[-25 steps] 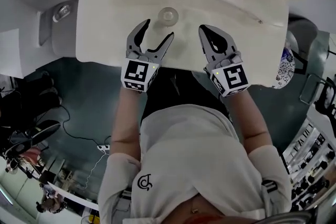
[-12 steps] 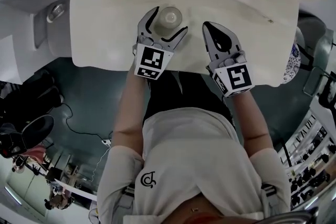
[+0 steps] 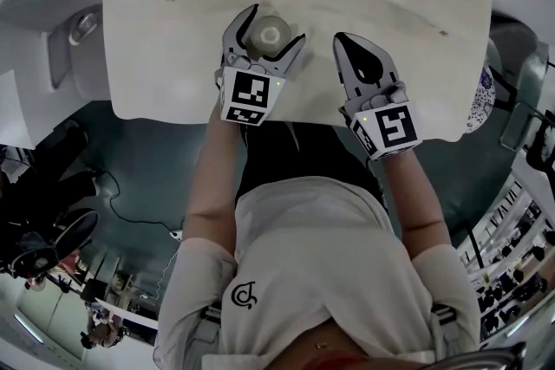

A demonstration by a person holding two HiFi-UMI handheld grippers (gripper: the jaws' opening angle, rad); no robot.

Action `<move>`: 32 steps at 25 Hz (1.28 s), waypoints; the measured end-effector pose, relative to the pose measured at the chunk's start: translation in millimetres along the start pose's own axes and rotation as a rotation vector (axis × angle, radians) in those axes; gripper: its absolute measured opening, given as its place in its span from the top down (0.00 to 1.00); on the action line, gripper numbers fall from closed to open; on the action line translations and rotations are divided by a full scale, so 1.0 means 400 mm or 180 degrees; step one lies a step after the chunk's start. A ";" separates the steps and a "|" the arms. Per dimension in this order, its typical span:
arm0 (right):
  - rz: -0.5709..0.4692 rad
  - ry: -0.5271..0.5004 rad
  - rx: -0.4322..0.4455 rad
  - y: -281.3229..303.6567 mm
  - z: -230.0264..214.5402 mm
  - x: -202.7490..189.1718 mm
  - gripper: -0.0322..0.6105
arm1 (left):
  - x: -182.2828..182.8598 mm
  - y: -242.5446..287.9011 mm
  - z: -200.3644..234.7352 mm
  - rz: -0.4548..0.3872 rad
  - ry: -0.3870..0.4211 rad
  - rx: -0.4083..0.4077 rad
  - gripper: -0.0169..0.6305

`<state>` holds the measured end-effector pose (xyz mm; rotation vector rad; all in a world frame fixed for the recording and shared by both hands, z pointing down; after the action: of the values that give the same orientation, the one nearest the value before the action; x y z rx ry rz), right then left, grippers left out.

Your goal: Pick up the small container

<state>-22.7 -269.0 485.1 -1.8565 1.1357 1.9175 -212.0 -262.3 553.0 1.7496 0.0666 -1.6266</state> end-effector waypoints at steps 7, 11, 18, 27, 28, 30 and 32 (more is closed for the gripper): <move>0.0023 0.0010 -0.0060 -0.012 -0.022 -0.010 0.94 | 0.003 0.012 -0.002 0.0075 0.0060 -0.0034 0.43; 0.0039 0.0013 -0.0085 -0.022 -0.024 -0.015 0.94 | 0.003 0.012 -0.002 0.0078 0.0060 -0.0001 0.43; -0.0015 -0.0014 -0.0132 -0.037 -0.017 0.004 0.94 | 0.001 -0.004 -0.015 0.0152 0.0142 0.0015 0.43; -0.0177 0.0002 -0.0182 -0.069 0.028 0.081 0.94 | 0.090 -0.104 -0.025 0.0023 0.0117 -0.0028 0.43; -0.0198 0.0010 -0.0197 -0.074 0.033 0.091 0.94 | 0.104 -0.118 -0.024 0.0015 0.0122 -0.0022 0.43; -0.0250 0.0009 -0.0229 -0.085 0.045 0.111 0.94 | 0.135 -0.145 -0.019 -0.0008 0.0116 -0.0019 0.43; -0.0307 0.0004 -0.0266 -0.096 0.058 0.130 0.94 | 0.166 -0.174 -0.015 -0.0053 0.0096 -0.0031 0.43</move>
<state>-23.4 -245.5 420.5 -1.9182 0.9615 1.9381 -228.6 -237.0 461.6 1.7708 0.1034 -1.6096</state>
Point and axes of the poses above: the fingertips, and each gripper's own axes: y forward along the fingers, z to its left, x out of its top, the point moved 9 cm from there along -y, backward along the fingers, and after that the axes turned 5 degrees about -x, right-handed, at the moved point
